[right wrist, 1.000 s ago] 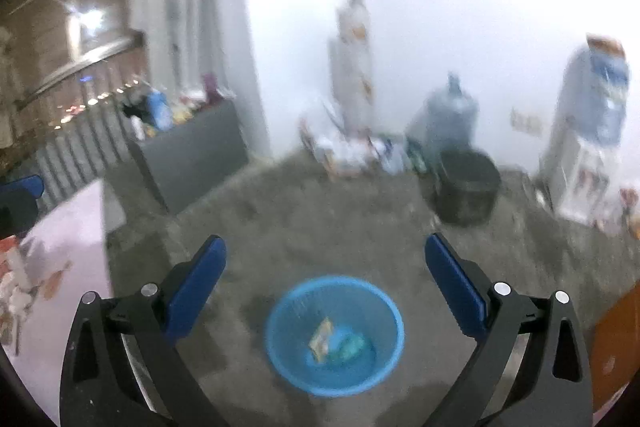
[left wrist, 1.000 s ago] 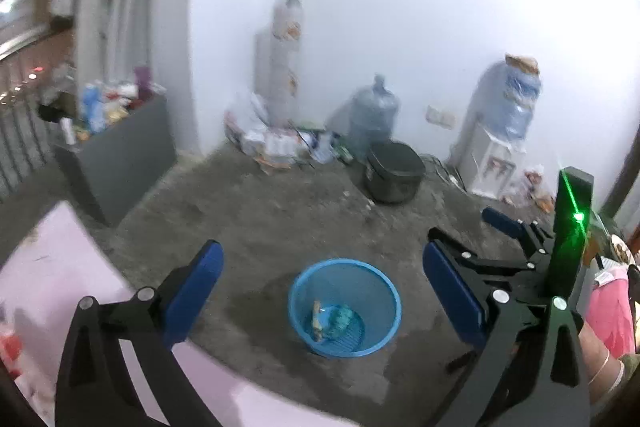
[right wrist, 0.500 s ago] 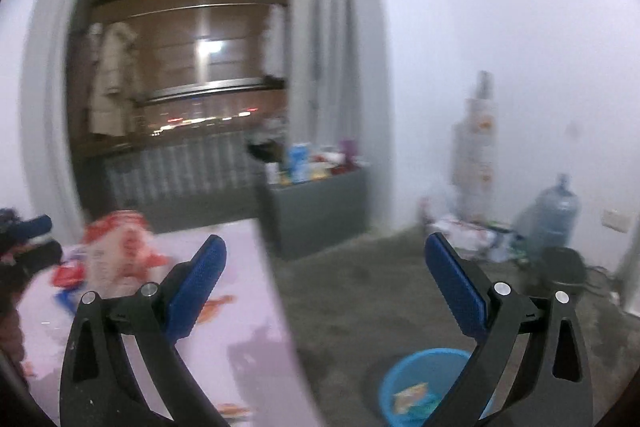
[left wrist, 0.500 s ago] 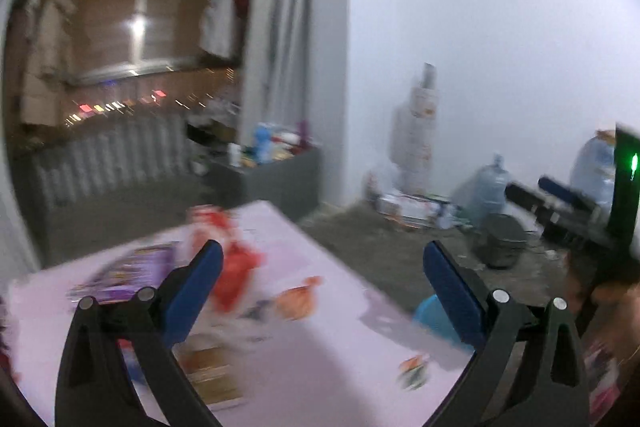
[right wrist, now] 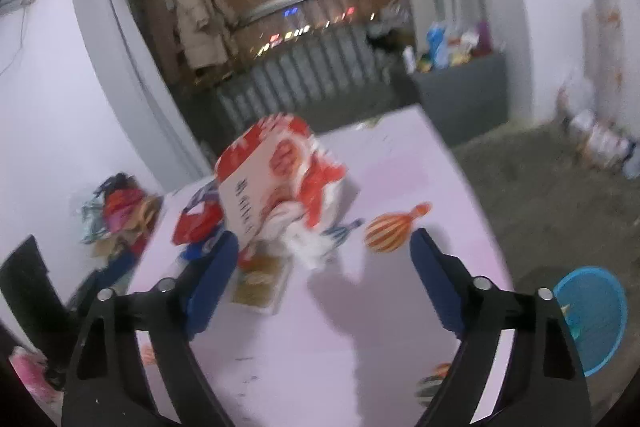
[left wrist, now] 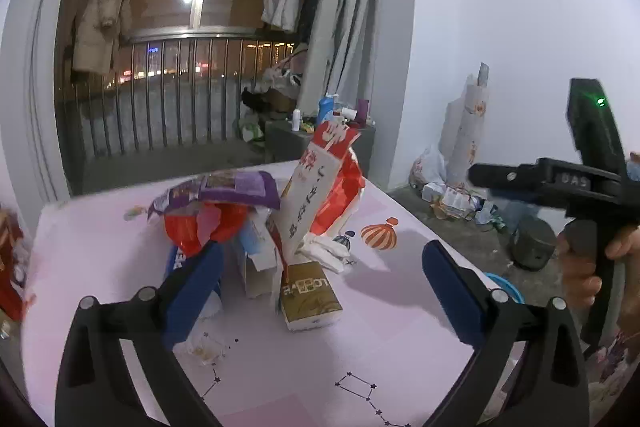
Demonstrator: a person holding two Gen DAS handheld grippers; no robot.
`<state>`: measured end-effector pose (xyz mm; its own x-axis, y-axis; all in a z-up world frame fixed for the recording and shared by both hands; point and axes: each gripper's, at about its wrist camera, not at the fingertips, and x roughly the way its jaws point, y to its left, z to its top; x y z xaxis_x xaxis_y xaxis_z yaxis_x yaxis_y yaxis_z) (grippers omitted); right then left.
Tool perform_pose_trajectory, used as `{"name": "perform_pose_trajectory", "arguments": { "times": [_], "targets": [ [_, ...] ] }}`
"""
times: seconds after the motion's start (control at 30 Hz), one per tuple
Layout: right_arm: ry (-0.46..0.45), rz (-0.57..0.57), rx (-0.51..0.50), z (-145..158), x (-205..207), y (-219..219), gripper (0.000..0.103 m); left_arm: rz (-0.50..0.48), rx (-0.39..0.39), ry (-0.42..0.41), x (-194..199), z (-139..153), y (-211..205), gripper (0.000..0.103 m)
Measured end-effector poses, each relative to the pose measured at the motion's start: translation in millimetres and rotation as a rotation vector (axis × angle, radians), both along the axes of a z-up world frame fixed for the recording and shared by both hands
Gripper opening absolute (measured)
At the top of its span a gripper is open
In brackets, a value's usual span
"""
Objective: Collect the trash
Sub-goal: 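Bring both open tools back over the table, then grasp the gold snack box with the left tool while the right tool grasps the white cloth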
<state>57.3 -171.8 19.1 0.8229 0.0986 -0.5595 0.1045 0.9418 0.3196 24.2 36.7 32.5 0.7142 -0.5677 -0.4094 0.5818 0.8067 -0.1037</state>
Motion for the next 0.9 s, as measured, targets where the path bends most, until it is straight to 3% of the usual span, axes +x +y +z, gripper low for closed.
{"name": "perform_pose_trajectory", "arguments": {
  "times": [0.2,0.37,0.57,0.9],
  "targets": [
    [0.11,0.081,0.113,-17,33,21,0.067,0.046,0.009,0.082,20,-12,8,0.074],
    [0.189,0.136,0.19,-31,53,28,0.058,0.022,0.024,0.124,29,-23,7,0.055],
    [0.286,0.197,0.304,-56,76,31,0.048,0.002,0.07,0.256,42,-47,-10,0.034],
    [0.41,0.273,0.455,-96,104,35,0.032,-0.005,0.072,0.411,64,-73,-26,0.023]
  ]
}}
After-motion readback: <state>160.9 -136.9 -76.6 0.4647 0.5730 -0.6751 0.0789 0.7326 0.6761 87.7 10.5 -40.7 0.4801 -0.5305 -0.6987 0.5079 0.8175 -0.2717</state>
